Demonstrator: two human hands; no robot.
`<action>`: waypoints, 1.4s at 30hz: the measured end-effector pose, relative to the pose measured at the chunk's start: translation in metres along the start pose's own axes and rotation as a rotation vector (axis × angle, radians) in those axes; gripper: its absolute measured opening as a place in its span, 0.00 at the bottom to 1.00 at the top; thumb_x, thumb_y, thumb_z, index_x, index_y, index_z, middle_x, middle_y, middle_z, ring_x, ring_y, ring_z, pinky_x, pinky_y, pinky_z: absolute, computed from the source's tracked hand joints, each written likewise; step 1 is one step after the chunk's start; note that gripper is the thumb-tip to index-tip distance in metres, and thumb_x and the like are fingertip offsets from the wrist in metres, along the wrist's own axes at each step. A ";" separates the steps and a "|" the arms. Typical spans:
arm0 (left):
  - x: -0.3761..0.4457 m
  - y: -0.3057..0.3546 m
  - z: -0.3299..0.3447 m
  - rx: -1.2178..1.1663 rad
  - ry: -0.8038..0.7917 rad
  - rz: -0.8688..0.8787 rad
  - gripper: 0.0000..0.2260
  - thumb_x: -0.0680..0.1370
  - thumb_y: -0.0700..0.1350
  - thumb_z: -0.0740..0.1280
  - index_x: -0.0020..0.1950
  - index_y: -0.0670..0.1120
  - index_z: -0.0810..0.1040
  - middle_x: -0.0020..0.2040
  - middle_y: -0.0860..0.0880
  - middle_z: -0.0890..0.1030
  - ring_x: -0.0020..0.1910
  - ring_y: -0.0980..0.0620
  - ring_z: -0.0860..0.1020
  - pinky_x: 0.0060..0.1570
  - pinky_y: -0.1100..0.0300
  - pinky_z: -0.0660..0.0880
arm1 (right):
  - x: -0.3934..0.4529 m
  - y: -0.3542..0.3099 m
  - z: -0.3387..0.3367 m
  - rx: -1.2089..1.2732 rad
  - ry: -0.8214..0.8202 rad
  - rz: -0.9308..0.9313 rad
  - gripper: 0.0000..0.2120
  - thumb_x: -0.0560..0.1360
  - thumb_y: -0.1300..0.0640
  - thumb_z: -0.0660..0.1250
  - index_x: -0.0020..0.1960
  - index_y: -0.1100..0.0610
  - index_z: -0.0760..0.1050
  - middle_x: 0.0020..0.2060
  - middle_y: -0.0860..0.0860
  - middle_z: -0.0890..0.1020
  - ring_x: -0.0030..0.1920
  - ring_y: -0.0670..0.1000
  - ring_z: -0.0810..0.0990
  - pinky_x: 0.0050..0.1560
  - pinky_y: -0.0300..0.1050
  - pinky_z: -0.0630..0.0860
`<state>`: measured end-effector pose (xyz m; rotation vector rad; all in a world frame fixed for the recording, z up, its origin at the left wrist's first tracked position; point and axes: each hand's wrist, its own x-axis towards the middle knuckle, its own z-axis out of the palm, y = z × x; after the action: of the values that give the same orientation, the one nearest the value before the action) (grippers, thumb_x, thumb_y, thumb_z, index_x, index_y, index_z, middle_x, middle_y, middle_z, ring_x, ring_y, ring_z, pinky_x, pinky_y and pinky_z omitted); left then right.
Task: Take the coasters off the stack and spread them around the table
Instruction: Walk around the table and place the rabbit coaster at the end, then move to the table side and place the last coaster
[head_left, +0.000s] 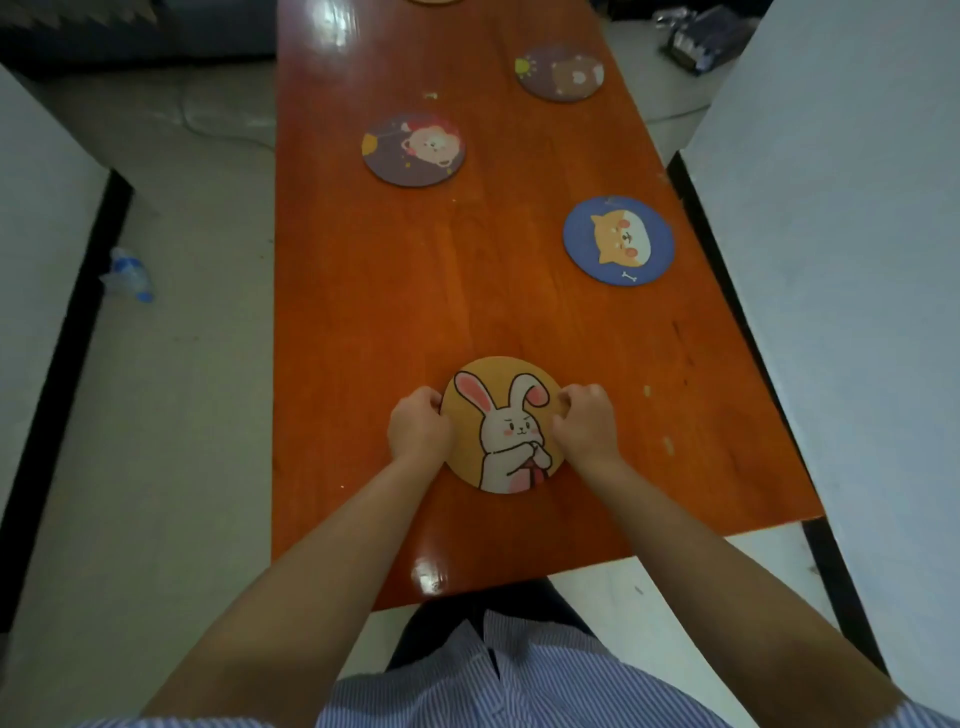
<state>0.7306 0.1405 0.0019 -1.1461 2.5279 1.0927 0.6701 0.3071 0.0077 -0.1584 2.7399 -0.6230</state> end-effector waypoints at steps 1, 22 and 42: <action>-0.003 -0.002 -0.001 0.017 0.009 0.024 0.07 0.72 0.36 0.62 0.46 0.45 0.76 0.48 0.42 0.80 0.40 0.46 0.72 0.33 0.57 0.67 | -0.002 0.002 -0.001 0.027 -0.003 -0.008 0.12 0.74 0.69 0.62 0.57 0.65 0.75 0.56 0.62 0.75 0.56 0.59 0.73 0.54 0.48 0.72; -0.027 0.000 0.013 0.060 -0.054 0.157 0.10 0.75 0.41 0.66 0.56 0.41 0.78 0.51 0.41 0.79 0.50 0.44 0.75 0.44 0.58 0.68 | -0.011 0.040 -0.020 0.116 -0.006 -0.001 0.12 0.74 0.70 0.63 0.55 0.66 0.77 0.53 0.64 0.79 0.54 0.60 0.78 0.54 0.48 0.74; 0.003 -0.041 -0.038 0.467 0.073 0.408 0.12 0.77 0.44 0.60 0.57 0.42 0.77 0.56 0.43 0.78 0.56 0.44 0.73 0.52 0.52 0.73 | -0.003 -0.030 0.008 -0.226 0.000 -0.250 0.13 0.76 0.58 0.62 0.56 0.65 0.77 0.63 0.61 0.74 0.65 0.59 0.69 0.63 0.53 0.68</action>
<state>0.7630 0.0945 0.0055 -0.5750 2.9289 0.4714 0.6767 0.2777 0.0143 -0.5598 2.8071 -0.3719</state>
